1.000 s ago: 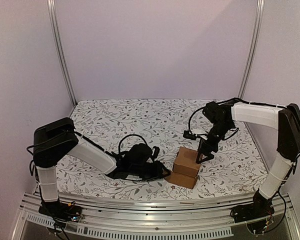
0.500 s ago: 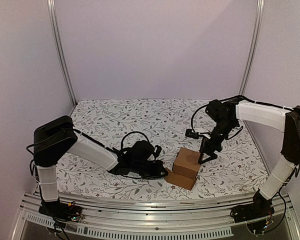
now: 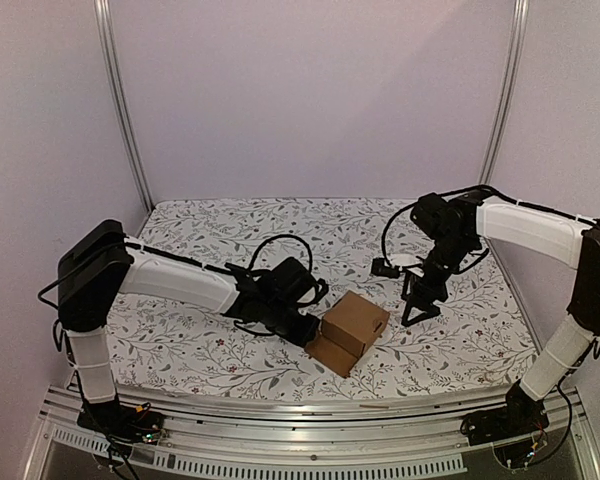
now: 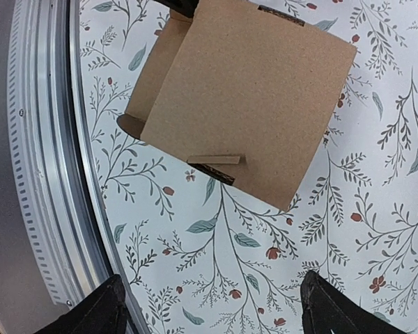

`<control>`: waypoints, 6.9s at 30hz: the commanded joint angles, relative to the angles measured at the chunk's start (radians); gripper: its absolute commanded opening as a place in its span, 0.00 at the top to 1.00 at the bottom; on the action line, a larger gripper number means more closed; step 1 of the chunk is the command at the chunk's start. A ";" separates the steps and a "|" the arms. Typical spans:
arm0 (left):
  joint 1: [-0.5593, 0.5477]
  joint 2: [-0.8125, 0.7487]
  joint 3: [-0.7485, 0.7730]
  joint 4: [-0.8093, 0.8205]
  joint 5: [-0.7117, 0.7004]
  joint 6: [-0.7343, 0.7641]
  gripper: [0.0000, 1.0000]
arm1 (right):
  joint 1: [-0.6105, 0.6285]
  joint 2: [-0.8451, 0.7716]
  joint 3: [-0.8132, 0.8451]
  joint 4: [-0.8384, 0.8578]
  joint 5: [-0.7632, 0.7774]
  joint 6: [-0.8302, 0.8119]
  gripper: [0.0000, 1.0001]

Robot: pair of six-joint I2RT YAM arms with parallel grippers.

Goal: Fold the paper box

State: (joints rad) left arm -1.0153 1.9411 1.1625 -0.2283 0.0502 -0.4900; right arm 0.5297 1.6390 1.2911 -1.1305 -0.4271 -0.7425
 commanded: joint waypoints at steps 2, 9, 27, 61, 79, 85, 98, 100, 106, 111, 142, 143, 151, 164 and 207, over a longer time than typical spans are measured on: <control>0.005 -0.013 0.051 -0.140 -0.047 0.158 0.97 | 0.052 0.022 0.020 0.090 0.055 -0.004 0.15; -0.023 -0.013 0.068 -0.137 -0.146 0.207 0.98 | 0.052 0.156 0.122 0.225 -0.004 0.239 0.15; -0.051 -0.057 -0.022 0.042 -0.209 0.233 0.97 | 0.053 0.364 0.146 0.259 -0.091 0.439 0.22; -0.092 -0.242 -0.520 0.699 -0.356 0.009 0.54 | 0.061 0.399 0.154 0.232 -0.111 0.431 0.25; -0.031 -0.039 -0.635 1.118 -0.229 -0.120 0.85 | 0.062 0.397 0.145 0.231 -0.116 0.425 0.25; -0.031 -0.038 -0.633 1.134 -0.233 -0.096 0.95 | 0.061 0.395 0.143 0.231 -0.116 0.425 0.26; -0.045 -0.058 -0.549 0.988 -0.259 0.000 1.00 | 0.062 0.395 0.142 0.228 -0.121 0.422 0.26; -0.056 -0.068 -0.523 0.932 -0.275 0.025 1.00 | 0.062 0.395 0.140 0.226 -0.119 0.421 0.26; -0.108 -0.089 -0.447 0.791 -0.331 0.123 1.00 | 0.061 0.392 0.143 0.225 -0.115 0.420 0.26; -0.143 -0.090 -0.412 0.733 -0.376 0.171 1.00 | 0.062 0.392 0.145 0.225 -0.109 0.423 0.26; 0.000 -0.034 -0.498 0.899 -0.154 -0.020 0.75 | 0.061 0.300 0.161 0.186 -0.044 0.358 0.22; 0.002 -0.029 -0.495 0.900 -0.148 -0.023 0.75 | 0.061 0.275 0.162 0.178 -0.035 0.348 0.20; 0.006 -0.043 -0.508 0.910 -0.153 -0.036 0.74 | 0.062 0.175 0.157 0.085 0.011 0.240 0.15; 0.010 -0.027 -0.476 0.883 -0.157 -0.035 0.70 | 0.425 -0.172 -0.282 0.537 0.411 -0.024 0.08; 0.050 0.017 -0.524 1.022 -0.110 -0.009 0.87 | 0.571 0.051 -0.309 0.688 0.608 0.110 0.29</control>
State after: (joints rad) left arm -0.9833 1.9503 0.6525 0.7734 -0.0628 -0.5381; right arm 1.0950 1.6508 0.9810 -0.4084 0.2012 -0.6548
